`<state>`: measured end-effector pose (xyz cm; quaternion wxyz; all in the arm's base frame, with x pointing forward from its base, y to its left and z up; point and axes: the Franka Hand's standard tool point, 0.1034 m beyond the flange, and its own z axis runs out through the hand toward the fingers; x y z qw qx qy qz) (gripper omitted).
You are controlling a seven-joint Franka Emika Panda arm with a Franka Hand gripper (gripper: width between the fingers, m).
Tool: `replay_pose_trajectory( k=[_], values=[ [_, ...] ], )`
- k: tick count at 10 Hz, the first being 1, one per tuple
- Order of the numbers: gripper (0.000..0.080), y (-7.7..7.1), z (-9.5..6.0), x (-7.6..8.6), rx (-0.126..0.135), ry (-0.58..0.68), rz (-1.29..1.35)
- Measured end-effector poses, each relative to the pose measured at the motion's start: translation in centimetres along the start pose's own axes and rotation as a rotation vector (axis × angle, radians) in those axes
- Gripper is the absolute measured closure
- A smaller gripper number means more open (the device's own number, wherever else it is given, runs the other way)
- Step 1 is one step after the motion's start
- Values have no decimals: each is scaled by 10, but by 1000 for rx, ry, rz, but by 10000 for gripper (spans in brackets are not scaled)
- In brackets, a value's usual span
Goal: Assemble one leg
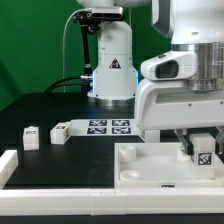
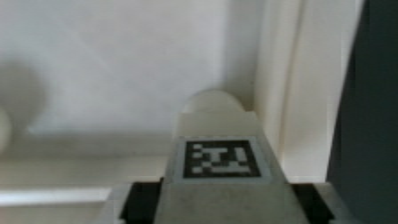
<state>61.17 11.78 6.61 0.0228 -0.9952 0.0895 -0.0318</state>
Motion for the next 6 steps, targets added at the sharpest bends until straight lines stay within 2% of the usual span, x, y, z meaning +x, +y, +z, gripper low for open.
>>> replay_pose_trajectory(
  k=[1, 4, 6],
  values=[
    [509, 0, -1, 0, -4, 2, 136],
    [509, 19, 1, 1, -46, -4, 431],
    [506, 28, 1, 3, -61, 8, 599]
  ],
)
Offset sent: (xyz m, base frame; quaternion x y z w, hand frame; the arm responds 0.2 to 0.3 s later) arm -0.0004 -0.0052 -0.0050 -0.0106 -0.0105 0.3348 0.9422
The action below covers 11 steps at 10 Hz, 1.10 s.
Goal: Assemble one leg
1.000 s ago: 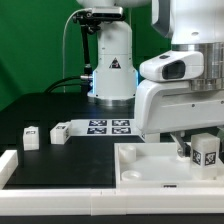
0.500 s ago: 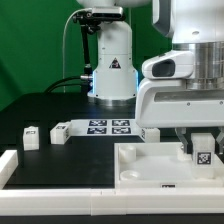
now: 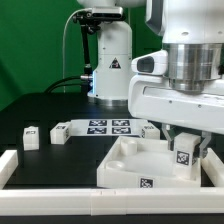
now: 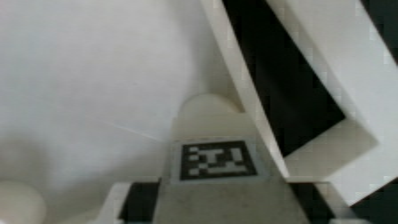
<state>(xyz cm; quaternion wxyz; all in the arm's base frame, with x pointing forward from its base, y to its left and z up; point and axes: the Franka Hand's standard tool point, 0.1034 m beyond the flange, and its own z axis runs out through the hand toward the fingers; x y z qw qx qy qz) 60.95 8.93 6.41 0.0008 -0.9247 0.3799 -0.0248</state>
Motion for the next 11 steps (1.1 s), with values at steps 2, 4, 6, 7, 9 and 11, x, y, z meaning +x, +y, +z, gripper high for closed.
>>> replay_pose_trajectory(
  k=[2, 4, 6, 7, 9, 11],
  values=[
    [498, 5, 0, 3, -12, 14, 67],
    [498, 10, 0, 6, -22, 15, 87],
    [317, 9, 0, 6, -22, 15, 87],
    [207, 9, 0, 6, -22, 15, 87],
    [161, 9, 0, 6, -22, 15, 87],
    [153, 9, 0, 6, -22, 14, 87]
  ],
)
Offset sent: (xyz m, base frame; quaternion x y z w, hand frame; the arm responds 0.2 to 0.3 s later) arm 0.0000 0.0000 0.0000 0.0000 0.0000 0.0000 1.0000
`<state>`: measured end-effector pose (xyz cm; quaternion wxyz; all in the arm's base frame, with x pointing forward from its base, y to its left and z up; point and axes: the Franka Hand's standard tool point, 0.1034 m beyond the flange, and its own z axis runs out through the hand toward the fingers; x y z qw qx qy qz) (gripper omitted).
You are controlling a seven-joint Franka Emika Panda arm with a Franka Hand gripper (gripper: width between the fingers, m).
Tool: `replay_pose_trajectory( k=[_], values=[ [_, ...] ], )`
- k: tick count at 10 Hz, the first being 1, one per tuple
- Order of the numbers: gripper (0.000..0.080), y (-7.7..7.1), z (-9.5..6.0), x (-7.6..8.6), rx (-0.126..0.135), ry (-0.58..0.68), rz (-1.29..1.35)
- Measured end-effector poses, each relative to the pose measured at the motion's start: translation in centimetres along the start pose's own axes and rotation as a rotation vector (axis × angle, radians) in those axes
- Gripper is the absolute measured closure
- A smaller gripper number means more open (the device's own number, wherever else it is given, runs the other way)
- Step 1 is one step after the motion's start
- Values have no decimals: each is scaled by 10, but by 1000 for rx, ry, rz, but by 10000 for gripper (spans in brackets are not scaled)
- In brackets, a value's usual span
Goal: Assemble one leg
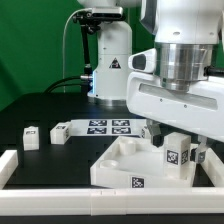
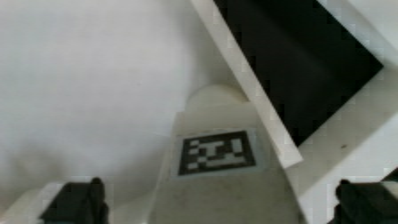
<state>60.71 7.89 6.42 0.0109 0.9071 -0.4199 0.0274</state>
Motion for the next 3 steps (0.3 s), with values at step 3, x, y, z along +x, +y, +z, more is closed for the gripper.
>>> replay_pose_trajectory(
  k=[3],
  values=[
    [151, 0, 0, 0, 0, 0, 0]
  ],
)
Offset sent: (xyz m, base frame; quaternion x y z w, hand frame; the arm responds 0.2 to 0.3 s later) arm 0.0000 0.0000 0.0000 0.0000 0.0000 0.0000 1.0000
